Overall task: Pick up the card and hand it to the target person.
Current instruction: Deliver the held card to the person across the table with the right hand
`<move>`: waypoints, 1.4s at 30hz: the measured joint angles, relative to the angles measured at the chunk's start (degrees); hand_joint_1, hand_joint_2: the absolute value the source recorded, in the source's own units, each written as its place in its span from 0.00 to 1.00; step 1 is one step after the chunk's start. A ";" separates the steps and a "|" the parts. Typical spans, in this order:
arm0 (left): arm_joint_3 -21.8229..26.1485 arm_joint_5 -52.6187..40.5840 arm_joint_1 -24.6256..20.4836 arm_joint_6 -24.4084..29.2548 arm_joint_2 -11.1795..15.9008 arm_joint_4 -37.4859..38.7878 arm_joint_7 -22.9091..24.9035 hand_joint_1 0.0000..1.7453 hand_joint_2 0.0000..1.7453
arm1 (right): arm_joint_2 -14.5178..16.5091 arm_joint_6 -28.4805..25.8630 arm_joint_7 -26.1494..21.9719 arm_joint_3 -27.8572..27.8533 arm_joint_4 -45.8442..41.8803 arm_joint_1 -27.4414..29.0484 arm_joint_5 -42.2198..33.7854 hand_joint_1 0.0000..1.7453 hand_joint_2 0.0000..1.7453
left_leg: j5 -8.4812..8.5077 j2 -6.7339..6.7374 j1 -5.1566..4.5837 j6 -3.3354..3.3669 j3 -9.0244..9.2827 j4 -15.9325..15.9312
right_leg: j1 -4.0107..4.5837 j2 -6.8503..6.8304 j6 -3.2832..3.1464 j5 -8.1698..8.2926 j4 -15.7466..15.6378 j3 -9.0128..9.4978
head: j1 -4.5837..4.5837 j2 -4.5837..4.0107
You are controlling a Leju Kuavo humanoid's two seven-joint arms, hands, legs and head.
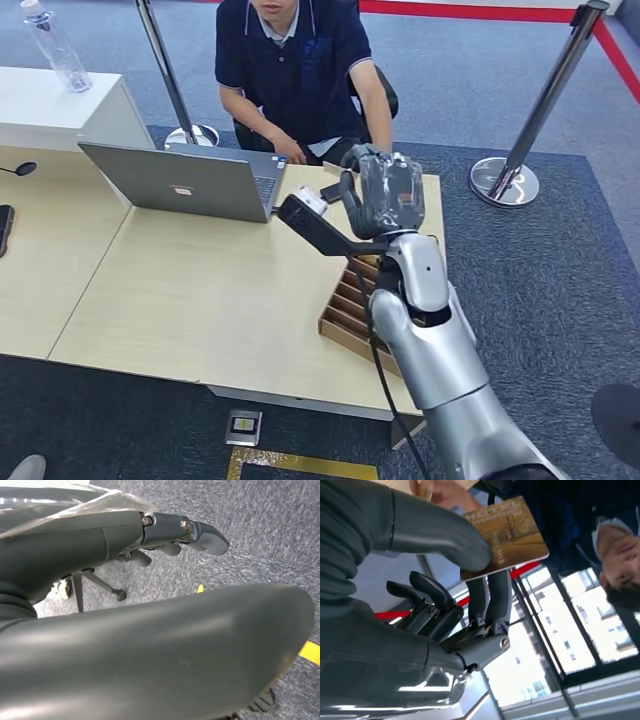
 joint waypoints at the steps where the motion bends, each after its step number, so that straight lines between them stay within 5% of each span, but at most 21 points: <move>1: -0.02 -0.29 -0.02 -0.05 0.01 0.00 0.01 0.00 0.00 | 0.70 0.25 0.25 0.01 2.26 -1.45 -0.19 1.00 1.00 | 0.00 0.00 0.00 0.00 0.00 0.00 | 0.00 0.00 0.00 0.00 0.00 -0.01 | -0.01 0.00; 12: -0.52 -1.06 -0.11 -0.19 0.34 0.00 0.78 0.00 0.00 | 4.18 2.89 4.91 2.62 16.75 -11.79 -5.42 1.00 1.00 | 0.00 -0.01 -0.01 0.00 -0.05 0.01 | 0.00 0.00 0.01 0.00 -0.04 -0.03 | 0.00 0.00; 30: -0.92 -1.98 -0.10 -0.17 0.80 0.00 0.95 0.00 0.00 | 4.26 -1.93 12.37 4.78 24.24 -13.81 -1.25 1.00 1.00 | 0.00 -0.01 -0.01 0.00 -0.05 0.02 | 0.00 0.00 0.03 0.02 -0.05 -0.05 | 0.01 0.00; 32: -0.95 -2.06 -0.11 -0.17 0.89 0.00 0.94 0.00 0.00 | 4.24 -2.71 12.44 4.62 24.53 -13.81 -0.96 0.82 1.00 | 0.00 -0.01 -0.01 0.00 -0.05 0.02 | 0.00 0.00 0.03 0.02 -0.05 -0.05 | 0.01 0.00; 34: -0.96 -2.10 -0.11 -0.17 0.97 0.00 0.94 0.00 0.00 | 4.24 -3.57 12.30 4.23 24.67 -13.79 -0.96 0.31 1.00 | 0.00 -0.01 -0.01 0.01 -0.06 0.02 | 0.00 0.00 0.03 0.02 -0.05 -0.05 | 0.00 0.00; 35: -0.96 -2.05 -0.11 -0.17 1.00 0.00 0.94 0.00 0.00 | 4.24 -4.17 12.02 3.89 24.67 -13.76 -1.25 0.16 1.00 | 0.00 -0.01 -0.01 0.01 -0.06 0.02 | 0.00 0.00 0.03 0.02 -0.05 -0.05 | 0.01 0.00; 36: -0.96 -1.96 -0.11 -0.17 1.03 0.00 0.94 0.00 0.00 | 4.24 -5.01 11.53 3.48 24.61 -13.70 -1.71 0.00 0.75 | 0.00 -0.01 -0.01 0.01 -0.06 0.02 | 0.00 0.00 0.03 0.02 -0.05 -0.06 | 0.00 0.00; 39: -0.96 -1.56 -0.10 -0.16 1.05 0.00 0.94 0.00 0.00 | 4.25 -8.21 9.25 1.91 23.63 -12.91 -3.55 0.00 0.00 | 0.00 -0.01 -0.01 0.01 -0.06 0.02 | 0.00 0.00 0.03 0.02 -0.05 -0.05 | 0.00 0.00; 42: -0.92 -0.64 -0.07 -0.08 1.05 0.00 1.10 0.00 0.00 | 3.87 -11.43 6.05 0.01 18.20 -8.53 -5.72 0.00 0.00 | -0.01 -0.02 0.01 0.01 -0.05 0.01 | 0.01 0.00 0.03 0.02 -0.10 -0.05 | -0.01 0.00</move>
